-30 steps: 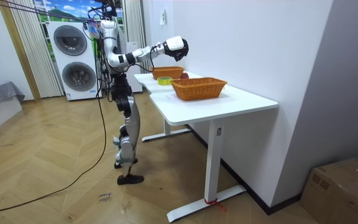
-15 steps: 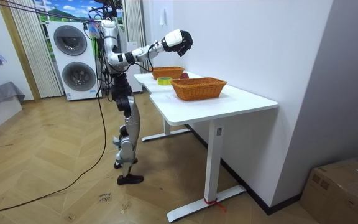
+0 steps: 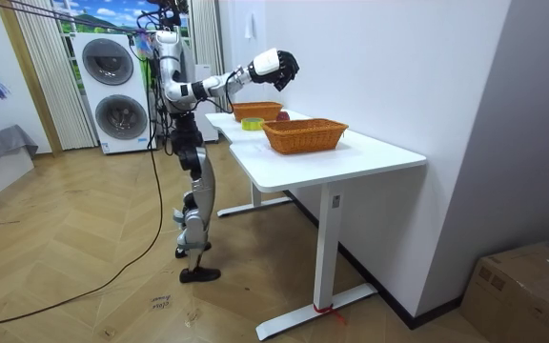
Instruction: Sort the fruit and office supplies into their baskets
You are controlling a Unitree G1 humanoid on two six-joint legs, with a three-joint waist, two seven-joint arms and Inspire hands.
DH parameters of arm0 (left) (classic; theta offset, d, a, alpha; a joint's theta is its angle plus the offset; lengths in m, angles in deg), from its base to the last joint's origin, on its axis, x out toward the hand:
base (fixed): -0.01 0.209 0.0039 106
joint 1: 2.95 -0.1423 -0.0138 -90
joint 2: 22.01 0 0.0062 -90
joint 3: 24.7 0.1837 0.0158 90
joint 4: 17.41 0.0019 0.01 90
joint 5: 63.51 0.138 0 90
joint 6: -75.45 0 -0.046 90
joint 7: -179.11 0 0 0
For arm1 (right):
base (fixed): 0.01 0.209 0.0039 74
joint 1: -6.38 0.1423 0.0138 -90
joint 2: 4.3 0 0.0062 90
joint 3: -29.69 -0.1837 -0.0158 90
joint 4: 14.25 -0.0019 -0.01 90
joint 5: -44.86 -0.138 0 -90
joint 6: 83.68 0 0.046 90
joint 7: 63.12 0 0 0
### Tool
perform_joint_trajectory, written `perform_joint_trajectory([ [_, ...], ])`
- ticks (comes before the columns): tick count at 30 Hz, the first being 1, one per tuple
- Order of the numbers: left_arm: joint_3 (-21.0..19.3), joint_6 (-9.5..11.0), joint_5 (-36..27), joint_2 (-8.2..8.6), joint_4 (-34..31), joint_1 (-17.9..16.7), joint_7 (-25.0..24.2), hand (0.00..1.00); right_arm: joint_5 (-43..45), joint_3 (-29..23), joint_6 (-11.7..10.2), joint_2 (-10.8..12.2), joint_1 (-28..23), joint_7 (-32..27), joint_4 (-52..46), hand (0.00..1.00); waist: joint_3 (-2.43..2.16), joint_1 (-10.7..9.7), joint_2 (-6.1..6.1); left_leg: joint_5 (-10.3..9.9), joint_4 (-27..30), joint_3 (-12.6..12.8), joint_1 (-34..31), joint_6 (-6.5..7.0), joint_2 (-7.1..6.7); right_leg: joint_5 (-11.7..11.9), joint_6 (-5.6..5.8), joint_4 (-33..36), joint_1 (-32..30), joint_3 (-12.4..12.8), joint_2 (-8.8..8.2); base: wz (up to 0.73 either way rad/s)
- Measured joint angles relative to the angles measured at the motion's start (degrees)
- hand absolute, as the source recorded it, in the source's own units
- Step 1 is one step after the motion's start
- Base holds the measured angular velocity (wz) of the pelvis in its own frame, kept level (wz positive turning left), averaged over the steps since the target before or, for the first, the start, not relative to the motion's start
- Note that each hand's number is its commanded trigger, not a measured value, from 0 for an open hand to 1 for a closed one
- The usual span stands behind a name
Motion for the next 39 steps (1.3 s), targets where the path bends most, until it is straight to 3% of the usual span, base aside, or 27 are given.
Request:
perform_joint_trajectory([
  [11,0.08,-1.16,-0.04,0.12,-1.94,0.12,-1.04,0.00,-0.08,0.08,0.29,0.01,-1.35,2.17,6.94,1.00,-0.03,0.04,-0.88,0.00,0.07,-0.03,-0.01,0.00,0.00,0.00,0.00,0.09,0.16,0.13,-0.02,0.00],
  [15,0.09,-1.94,-0.04,0.23,-2.61,0.12,-1.06,0.00,-0.29,0.19,1.42,0.01,-1.42,4.22,7.33,1.00,-0.03,0.18,-0.92,0.00,0.09,0.02,0.00,0.00,-0.01,0.00,-0.01,0.10,0.11,0.22,-0.03,0.00],
  [16,0.08,-2.08,-0.04,0.23,-2.70,0.14,-1.06,0.00,-0.28,0.19,1.42,0.01,-1.42,4.38,7.33,0.80,-0.03,0.18,-0.91,0.00,0.10,0.02,0.01,0.00,0.00,0.00,-0.01,0.10,0.11,0.22,-0.02,0.00],
  [17,0.08,-2.16,-0.04,0.24,-2.88,0.13,-1.06,0.00,-0.28,0.19,1.42,0.01,-1.42,4.65,7.33,0.75,-0.03,0.18,-0.90,0.00,0.10,0.02,0.02,0.00,0.01,0.00,-0.01,0.10,0.11,0.22,-0.01,0.00],
  [20,0.08,-2.19,-0.19,0.35,-3.25,0.06,-1.06,0.00,-0.19,0.19,1.43,0.01,-1.41,5.54,7.33,0.48,-0.03,0.24,-0.88,0.00,0.40,0.02,0.03,0.00,0.00,0.00,-0.01,0.09,0.11,0.11,-0.03,0.00],
  [21,0.08,-2.19,-0.28,0.36,-3.25,0.03,-1.06,0.00,-0.12,0.19,1.43,0.01,-1.42,5.91,7.34,0.21,-0.03,0.25,-0.88,0.00,0.41,0.02,0.03,0.00,0.00,0.00,-0.01,0.09,0.11,0.10,-0.03,0.00],
  [23,0.09,-2.20,-0.41,0.39,-3.26,0.01,-1.06,0.00,-0.11,0.19,1.43,0.01,-1.41,6.40,7.39,0.02,0.02,0.25,-0.79,0.00,0.43,0.02,0.05,0.00,0.00,0.00,-0.01,0.09,0.11,0.11,-0.04,0.00],
  [39,0.10,-2.21,-0.48,0.78,-3.57,-0.15,-1.05,0.00,0.06,0.22,1.50,0.02,-1.41,8.45,7.53,0.00,0.11,0.46,-0.70,-0.01,-0.02,0.05,0.65,0.00,0.00,0.00,0.00,0.09,0.70,0.08,-0.05,0.00],
])
